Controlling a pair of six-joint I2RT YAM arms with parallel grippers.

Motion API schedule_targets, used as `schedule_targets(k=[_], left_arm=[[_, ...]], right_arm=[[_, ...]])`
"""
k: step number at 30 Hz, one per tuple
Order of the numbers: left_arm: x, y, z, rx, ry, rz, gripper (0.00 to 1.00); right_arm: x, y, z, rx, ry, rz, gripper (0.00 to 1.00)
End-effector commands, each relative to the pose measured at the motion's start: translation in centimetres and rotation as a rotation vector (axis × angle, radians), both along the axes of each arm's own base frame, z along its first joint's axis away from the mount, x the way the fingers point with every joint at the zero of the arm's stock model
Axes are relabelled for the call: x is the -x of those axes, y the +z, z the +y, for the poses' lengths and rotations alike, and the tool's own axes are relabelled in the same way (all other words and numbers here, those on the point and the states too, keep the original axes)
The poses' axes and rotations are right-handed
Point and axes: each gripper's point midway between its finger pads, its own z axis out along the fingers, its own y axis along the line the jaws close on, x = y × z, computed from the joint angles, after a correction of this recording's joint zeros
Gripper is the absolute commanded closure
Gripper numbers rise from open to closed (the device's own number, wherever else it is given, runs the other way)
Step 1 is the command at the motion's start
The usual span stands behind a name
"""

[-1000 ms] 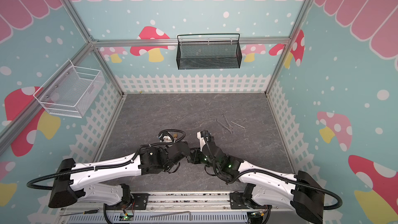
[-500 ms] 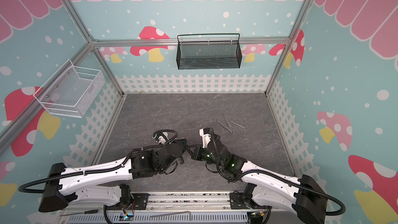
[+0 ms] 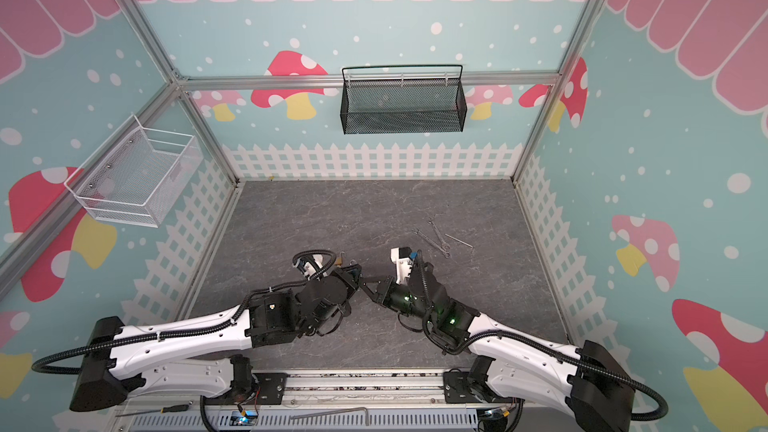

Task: Unlock with the key

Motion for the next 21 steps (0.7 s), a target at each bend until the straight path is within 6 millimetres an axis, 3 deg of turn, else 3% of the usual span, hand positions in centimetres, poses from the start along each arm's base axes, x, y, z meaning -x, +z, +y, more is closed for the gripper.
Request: schedule_targets(k=[1,10,15,21], left_arm=[[3.0,0.9,-4.0,0.103,-0.184,0.035,1.00],[2.2,2.1,-1.6,0.009,-0.155,-0.016,1.00],[1.5,2.8,-0.5,-0.047,-0.165,-0.031,1.00],[0.4,3.3,1.1,-0.083,-0.180,-0.035,1.00]], right_arm=[[0.7,6.3,0.6,-0.210,0.044,-0.119,1.00],[-0.3,4.3,-0.6,-0.066,-0.032,-0.173,0.99],[-0.6,3.4,-1.2,-0.002,-0.052,-0.202,0.81],[-0.6,3.0,-1.5,0.047,-0.054,-0.223,0.68]])
